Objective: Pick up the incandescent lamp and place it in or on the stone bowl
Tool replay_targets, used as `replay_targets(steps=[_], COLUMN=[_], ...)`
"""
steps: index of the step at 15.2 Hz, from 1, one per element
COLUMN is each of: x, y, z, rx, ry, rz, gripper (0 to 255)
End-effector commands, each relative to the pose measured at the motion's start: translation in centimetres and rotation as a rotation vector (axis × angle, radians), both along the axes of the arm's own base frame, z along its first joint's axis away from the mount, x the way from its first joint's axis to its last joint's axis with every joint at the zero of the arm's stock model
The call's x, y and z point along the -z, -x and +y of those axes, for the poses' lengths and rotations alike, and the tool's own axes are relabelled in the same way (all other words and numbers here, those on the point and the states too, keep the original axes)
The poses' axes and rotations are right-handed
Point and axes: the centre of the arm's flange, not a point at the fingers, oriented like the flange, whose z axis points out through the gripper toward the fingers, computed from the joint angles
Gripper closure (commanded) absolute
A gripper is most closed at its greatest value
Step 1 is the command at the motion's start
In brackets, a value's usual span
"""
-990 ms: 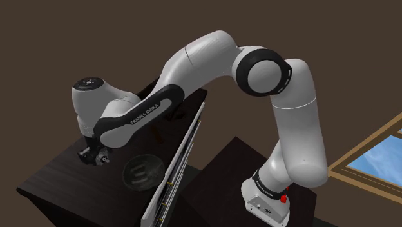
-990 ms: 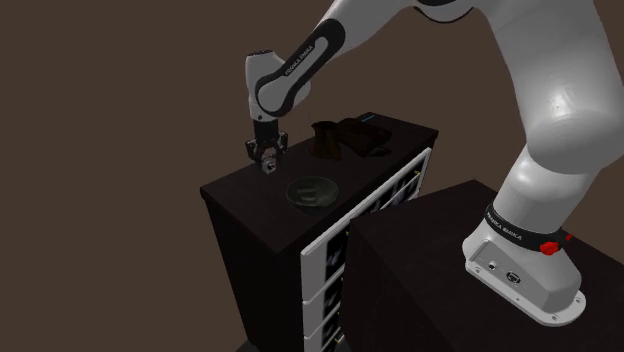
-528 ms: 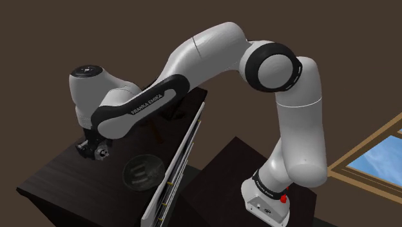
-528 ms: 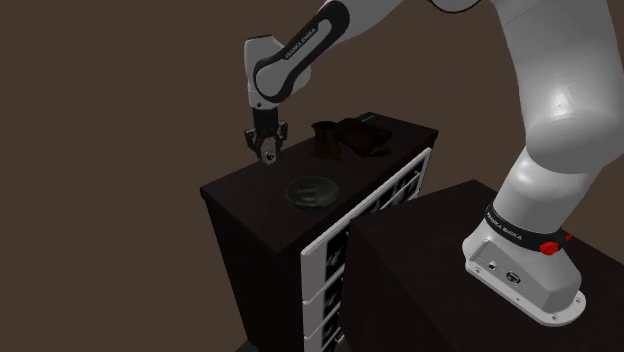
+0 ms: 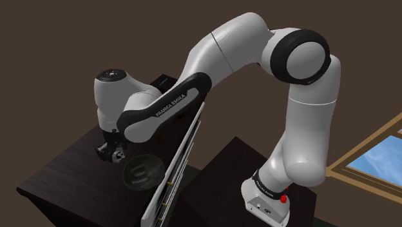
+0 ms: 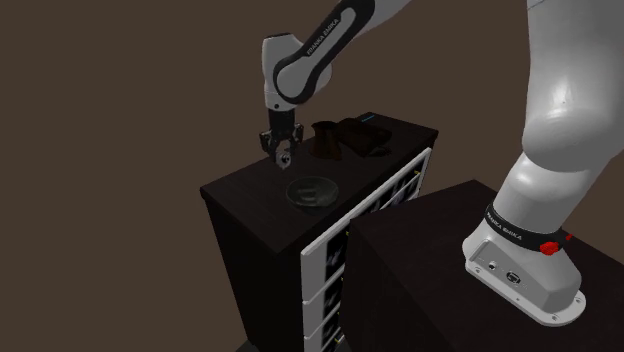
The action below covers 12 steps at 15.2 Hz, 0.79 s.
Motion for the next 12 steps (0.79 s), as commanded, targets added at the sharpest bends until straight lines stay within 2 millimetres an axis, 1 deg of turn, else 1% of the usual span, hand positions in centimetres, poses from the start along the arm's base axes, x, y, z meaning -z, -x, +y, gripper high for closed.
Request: replay_targets(steps=[1,7,8,12], x=[-0.1,0.5,0.6,2.7], y=[2.4,8.7,9.4,9.4], z=[-1.8,-6.5,-7.0,-7.0], rx=[0.0,0.0,0.0,0.0], ry=[0.001,0.001,0.001,0.001], rz=[-0.001,-0.001,-0.001,-0.001], gripper=[255,255,255,255])
